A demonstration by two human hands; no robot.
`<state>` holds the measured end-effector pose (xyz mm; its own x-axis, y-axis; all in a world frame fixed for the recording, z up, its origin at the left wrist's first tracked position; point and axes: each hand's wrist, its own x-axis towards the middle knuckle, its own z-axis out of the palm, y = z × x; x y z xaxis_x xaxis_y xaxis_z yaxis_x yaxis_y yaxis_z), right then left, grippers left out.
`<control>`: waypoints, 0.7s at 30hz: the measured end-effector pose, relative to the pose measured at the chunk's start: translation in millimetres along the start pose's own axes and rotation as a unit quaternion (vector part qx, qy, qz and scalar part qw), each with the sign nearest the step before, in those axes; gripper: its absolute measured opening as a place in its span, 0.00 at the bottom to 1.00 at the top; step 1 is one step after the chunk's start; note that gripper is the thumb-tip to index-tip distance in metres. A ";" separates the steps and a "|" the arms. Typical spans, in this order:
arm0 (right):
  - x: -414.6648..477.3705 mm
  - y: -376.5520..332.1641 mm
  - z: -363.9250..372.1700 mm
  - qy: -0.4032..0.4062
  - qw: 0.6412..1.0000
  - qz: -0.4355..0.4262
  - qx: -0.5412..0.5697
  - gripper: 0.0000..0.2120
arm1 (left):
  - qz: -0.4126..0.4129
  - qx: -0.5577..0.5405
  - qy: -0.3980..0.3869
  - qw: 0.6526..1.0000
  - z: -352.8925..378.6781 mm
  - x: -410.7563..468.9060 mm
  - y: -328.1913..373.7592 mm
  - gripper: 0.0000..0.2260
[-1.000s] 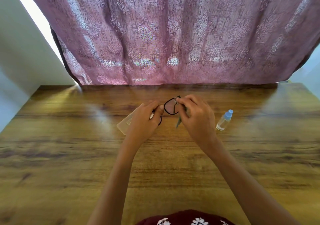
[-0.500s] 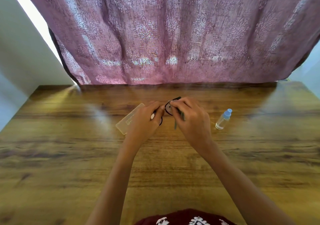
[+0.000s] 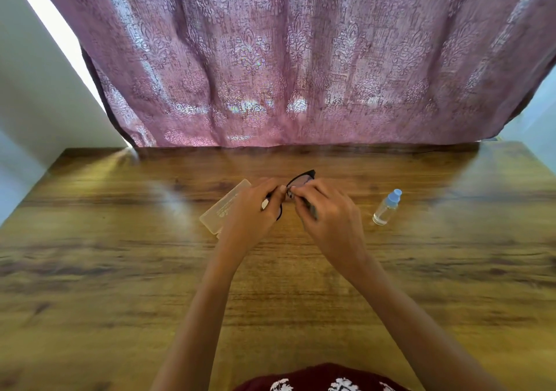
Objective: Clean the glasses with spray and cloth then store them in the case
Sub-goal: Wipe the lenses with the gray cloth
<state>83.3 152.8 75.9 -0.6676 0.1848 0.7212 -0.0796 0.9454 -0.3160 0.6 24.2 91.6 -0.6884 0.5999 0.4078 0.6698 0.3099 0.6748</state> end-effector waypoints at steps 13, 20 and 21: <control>-7.1 2.8 -1.1 0.006 0.999 0.031 0.010 0.05 | 0.012 0.000 0.036 0.999 -2.9 1.0 0.7 0.14; 8.7 -1.8 0.5 0.003 0.999 0.035 0.006 0.04 | -0.004 -0.006 0.008 1.000 -0.4 -1.0 -3.3 0.09; 10.9 0.9 0.2 0.007 0.999 0.044 0.002 0.04 | 0.000 -0.005 0.012 1.000 -1.9 -1.1 -2.7 0.10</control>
<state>75.9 155.5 83.4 -0.6618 0.2709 0.6990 -0.0235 0.9245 -0.3806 -1.0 21.4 90.4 -0.6952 0.5816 0.4225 0.6668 0.3023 0.6811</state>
